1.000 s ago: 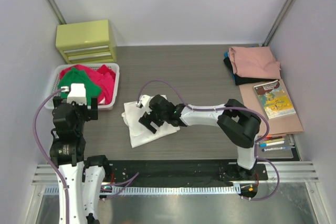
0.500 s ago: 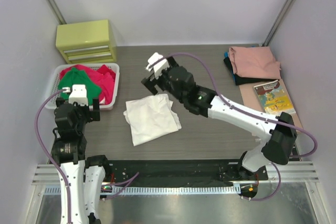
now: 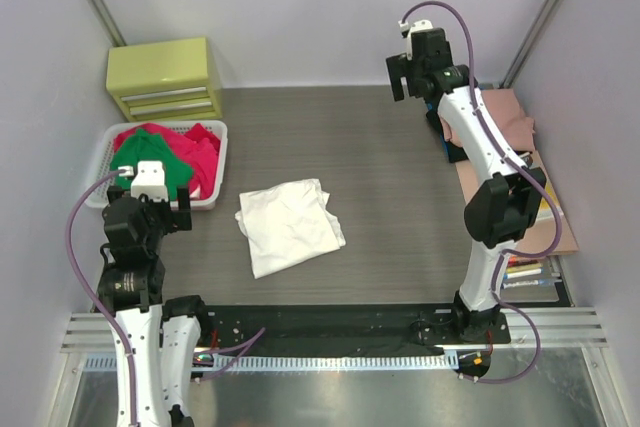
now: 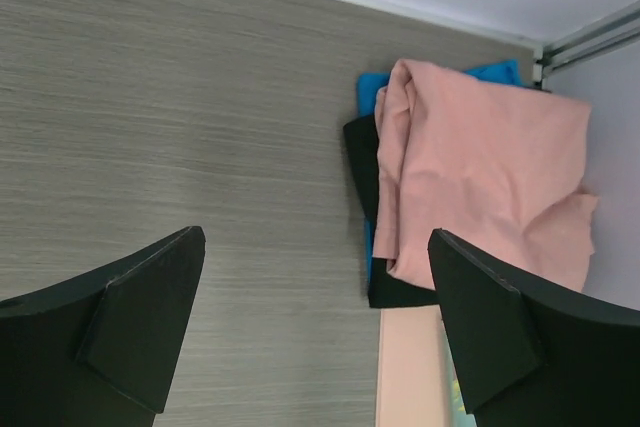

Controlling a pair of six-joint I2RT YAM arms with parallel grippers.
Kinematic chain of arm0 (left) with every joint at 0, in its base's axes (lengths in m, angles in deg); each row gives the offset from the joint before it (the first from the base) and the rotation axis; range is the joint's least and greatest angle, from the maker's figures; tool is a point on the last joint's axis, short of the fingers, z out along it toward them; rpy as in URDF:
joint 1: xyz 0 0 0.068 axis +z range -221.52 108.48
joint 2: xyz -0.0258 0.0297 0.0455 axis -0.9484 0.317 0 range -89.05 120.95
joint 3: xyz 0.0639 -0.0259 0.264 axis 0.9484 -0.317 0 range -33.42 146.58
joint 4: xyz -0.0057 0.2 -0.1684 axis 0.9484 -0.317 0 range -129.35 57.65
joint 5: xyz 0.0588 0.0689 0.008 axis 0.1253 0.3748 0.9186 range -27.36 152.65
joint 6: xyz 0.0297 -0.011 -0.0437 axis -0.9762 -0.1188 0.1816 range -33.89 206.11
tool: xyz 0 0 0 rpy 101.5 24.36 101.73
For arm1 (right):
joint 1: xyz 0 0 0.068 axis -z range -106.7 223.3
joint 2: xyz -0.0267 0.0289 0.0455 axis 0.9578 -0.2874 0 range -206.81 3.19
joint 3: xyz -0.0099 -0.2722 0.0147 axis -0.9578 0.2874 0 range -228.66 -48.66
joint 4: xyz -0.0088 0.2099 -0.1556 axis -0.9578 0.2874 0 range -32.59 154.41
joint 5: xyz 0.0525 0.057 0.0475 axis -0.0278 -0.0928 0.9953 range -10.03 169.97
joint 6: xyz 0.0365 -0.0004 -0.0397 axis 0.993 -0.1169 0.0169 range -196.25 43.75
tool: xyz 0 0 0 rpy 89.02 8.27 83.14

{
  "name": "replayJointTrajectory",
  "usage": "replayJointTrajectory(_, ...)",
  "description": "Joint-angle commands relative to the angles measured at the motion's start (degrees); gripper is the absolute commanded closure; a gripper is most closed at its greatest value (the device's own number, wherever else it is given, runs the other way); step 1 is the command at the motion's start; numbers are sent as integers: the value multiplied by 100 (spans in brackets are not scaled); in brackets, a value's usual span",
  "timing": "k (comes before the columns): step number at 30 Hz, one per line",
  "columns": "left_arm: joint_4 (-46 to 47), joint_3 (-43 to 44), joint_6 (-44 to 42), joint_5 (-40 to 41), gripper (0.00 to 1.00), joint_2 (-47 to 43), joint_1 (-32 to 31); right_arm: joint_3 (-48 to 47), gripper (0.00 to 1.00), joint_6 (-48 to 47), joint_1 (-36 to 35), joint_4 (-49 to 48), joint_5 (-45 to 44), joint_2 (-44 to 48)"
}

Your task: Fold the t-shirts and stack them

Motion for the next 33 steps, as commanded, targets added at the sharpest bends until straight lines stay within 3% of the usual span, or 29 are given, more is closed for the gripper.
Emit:
replayJointTrajectory(1,131,30,82,-110,0,-60,46,-690,0,506,156,536,76,-398)
replayJointTrajectory(5,113,-5,82,-373,0,-157,46,-989,0,479,410,686,-66,-882)
replayJointTrajectory(13,104,-14,82,-400,0,-140,46,-1262,0,910,1780,660,487,-1559)
replayJointTrajectory(17,104,-32,56,-400,0,-96,46,-1218,0,857,2106,370,523,-1743)
replayJointTrajectory(24,104,-32,56,-462,0,-122,46,-2211,0,848,2239,756,585,-2429)
replayJointTrajectory(33,60,-41,12,-488,0,-175,46,-1377,0,1323,2379,660,875,-2465)
